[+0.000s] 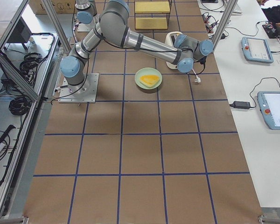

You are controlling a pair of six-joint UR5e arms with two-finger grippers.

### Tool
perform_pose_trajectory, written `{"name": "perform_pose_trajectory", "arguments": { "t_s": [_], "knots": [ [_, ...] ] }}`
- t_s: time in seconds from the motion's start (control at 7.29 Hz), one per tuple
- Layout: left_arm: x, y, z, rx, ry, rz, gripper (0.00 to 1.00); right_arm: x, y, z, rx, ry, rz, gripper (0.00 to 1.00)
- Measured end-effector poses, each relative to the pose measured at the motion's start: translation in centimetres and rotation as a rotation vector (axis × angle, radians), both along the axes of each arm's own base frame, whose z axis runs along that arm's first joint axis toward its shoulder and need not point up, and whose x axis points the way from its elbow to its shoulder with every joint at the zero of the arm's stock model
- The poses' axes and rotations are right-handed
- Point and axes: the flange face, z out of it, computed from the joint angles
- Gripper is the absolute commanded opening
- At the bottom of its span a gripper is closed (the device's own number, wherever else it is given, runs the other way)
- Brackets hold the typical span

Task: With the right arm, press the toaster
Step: 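Lift the right gripper up and away from the toaster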

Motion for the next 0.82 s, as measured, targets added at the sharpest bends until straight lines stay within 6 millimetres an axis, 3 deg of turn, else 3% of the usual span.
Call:
{"name": "perform_pose_trajectory", "arguments": {
  "t_s": [0.27, 0.55, 0.82],
  "knots": [
    [0.0, 0.0, 0.0, 0.000, 0.000, 0.000, 1.00, 0.8, -0.3, 4.2, -0.071, 0.142, 0.050, 1.00],
    [0.0, 0.0, 0.0, 0.000, 0.000, 0.000, 1.00, 0.8, 0.1, 11.0, -0.186, 0.247, 0.070, 1.00],
    [0.0, 0.0, 0.0, 0.000, 0.000, 0.000, 1.00, 3.3, 3.3, 17.9, -0.245, 0.353, 0.073, 0.99]
  ]
}}
